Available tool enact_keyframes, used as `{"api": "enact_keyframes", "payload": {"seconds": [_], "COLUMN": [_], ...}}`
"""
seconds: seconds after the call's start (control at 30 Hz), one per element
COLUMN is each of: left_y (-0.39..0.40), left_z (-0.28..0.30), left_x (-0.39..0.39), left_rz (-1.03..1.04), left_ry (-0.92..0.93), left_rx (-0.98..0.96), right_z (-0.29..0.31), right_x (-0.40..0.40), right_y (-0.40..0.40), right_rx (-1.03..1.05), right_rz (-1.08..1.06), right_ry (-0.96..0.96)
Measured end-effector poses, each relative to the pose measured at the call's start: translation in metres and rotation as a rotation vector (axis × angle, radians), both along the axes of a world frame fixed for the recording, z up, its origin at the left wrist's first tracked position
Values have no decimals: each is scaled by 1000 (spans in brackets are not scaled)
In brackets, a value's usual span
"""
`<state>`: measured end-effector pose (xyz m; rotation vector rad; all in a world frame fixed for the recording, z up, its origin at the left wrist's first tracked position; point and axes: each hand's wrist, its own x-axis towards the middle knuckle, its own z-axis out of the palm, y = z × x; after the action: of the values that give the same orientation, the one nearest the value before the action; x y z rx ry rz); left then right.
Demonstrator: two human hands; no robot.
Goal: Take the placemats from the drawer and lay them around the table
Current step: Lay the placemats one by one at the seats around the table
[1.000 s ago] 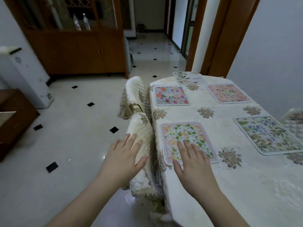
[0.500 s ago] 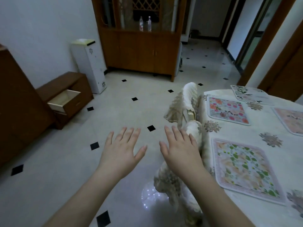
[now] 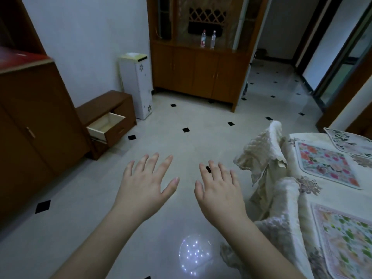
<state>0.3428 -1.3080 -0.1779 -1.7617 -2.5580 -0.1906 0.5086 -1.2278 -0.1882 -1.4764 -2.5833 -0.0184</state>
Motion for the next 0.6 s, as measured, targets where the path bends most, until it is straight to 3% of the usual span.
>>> {"api": "enact_keyframes", "payload": {"seconds": [0.23,0.6], "left_y": [59,214], "left_z": [28,61], "left_x": [-14,41], "left_rz": [-49,-172], "left_ry": [53,155], "left_rx": [-17,-9], "right_z": [7,54], "right_x": [-1,63], "right_y": [52,186], "right_rx": [-26,-35], "right_rz": [-2,-75], "right_ry": [-58,-87]}}
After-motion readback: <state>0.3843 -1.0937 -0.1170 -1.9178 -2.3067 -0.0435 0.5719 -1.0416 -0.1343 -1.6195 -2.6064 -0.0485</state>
